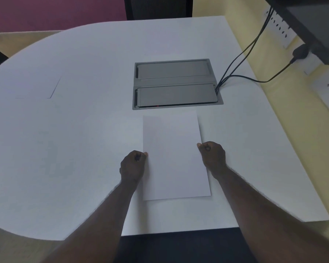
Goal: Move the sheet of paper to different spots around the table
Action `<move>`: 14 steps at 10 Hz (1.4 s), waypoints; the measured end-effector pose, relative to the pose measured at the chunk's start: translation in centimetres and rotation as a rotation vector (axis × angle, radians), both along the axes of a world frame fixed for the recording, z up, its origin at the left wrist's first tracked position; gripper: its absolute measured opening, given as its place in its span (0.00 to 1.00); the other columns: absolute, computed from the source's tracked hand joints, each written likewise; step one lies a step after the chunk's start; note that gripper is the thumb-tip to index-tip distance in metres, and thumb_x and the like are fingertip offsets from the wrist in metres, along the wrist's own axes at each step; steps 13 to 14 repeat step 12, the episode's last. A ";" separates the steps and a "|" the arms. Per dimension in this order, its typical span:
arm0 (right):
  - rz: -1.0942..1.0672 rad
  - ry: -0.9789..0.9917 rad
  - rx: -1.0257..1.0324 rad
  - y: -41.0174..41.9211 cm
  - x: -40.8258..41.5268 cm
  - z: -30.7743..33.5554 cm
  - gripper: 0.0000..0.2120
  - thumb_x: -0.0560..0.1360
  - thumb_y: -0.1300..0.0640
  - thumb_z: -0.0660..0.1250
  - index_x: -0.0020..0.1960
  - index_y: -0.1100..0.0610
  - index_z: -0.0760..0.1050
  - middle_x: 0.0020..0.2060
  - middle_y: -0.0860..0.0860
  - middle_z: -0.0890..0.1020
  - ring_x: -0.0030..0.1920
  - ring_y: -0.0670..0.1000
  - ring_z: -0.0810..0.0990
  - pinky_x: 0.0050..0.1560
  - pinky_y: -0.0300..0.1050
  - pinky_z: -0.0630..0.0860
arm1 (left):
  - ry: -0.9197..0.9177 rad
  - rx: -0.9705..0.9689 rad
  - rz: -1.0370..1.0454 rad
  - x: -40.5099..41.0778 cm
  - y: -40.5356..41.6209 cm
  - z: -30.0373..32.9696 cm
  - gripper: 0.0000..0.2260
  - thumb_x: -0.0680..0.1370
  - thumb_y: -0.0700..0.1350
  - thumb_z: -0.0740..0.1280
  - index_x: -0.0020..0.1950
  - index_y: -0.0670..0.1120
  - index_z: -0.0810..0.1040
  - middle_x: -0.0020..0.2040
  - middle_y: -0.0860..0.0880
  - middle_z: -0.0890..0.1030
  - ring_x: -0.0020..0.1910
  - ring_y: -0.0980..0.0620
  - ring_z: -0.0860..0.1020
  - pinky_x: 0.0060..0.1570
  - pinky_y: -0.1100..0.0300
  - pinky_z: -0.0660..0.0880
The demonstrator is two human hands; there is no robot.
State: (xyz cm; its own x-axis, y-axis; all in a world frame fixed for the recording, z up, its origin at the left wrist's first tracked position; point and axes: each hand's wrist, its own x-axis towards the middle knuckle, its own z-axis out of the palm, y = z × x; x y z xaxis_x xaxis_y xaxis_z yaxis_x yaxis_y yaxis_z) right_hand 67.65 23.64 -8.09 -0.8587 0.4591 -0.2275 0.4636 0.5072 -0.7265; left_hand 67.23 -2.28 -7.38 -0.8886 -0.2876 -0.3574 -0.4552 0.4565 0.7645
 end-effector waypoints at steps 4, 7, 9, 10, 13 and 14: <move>-0.032 -0.038 0.062 -0.9 -0.1 -1.0 0.12 0.75 0.49 0.69 0.46 0.58 0.81 0.45 0.53 0.85 0.50 0.56 0.82 0.52 0.49 0.77 | -0.055 -0.245 -0.040 -0.9 -0.4 -1.0 0.10 0.75 0.53 0.64 0.38 0.50 0.75 0.35 0.57 0.77 0.35 0.61 0.72 0.51 0.53 0.65; -0.140 -0.016 0.034 -1.6 0.1 -1.3 0.08 0.71 0.54 0.74 0.45 0.57 0.78 0.37 0.49 0.79 0.46 0.57 0.82 0.52 0.52 0.77 | -0.009 -0.251 -0.041 -0.5 -0.4 -0.8 0.10 0.73 0.50 0.68 0.37 0.46 0.73 0.34 0.54 0.77 0.35 0.55 0.74 0.53 0.50 0.71; -0.137 -0.005 0.058 -1.7 0.2 -1.2 0.11 0.71 0.53 0.74 0.48 0.58 0.77 0.37 0.50 0.79 0.45 0.57 0.81 0.50 0.50 0.76 | -0.014 -0.229 -0.049 -0.3 -0.5 -0.6 0.10 0.73 0.51 0.69 0.37 0.47 0.74 0.35 0.54 0.78 0.36 0.57 0.74 0.55 0.47 0.73; -0.155 0.016 0.019 -1.6 0.2 -1.0 0.13 0.72 0.50 0.73 0.51 0.56 0.76 0.36 0.49 0.79 0.43 0.56 0.80 0.48 0.49 0.75 | -0.012 -0.183 -0.045 -0.3 -0.7 -0.6 0.14 0.75 0.55 0.67 0.36 0.46 0.73 0.34 0.54 0.77 0.35 0.54 0.75 0.53 0.47 0.74; -0.130 0.142 0.010 -2.0 -0.3 1.4 0.14 0.73 0.49 0.72 0.52 0.56 0.75 0.33 0.50 0.78 0.40 0.56 0.80 0.44 0.46 0.72 | 0.083 -0.238 -0.069 0.0 -0.9 1.1 0.17 0.77 0.58 0.63 0.34 0.49 0.69 0.32 0.54 0.74 0.35 0.50 0.74 0.46 0.50 0.73; -0.130 0.142 0.010 -2.0 -0.3 1.4 0.14 0.73 0.49 0.72 0.52 0.56 0.75 0.33 0.50 0.78 0.40 0.56 0.80 0.44 0.46 0.72 | 0.083 -0.238 -0.069 0.0 -0.9 1.1 0.17 0.77 0.58 0.63 0.34 0.49 0.69 0.32 0.54 0.74 0.35 0.50 0.74 0.46 0.50 0.73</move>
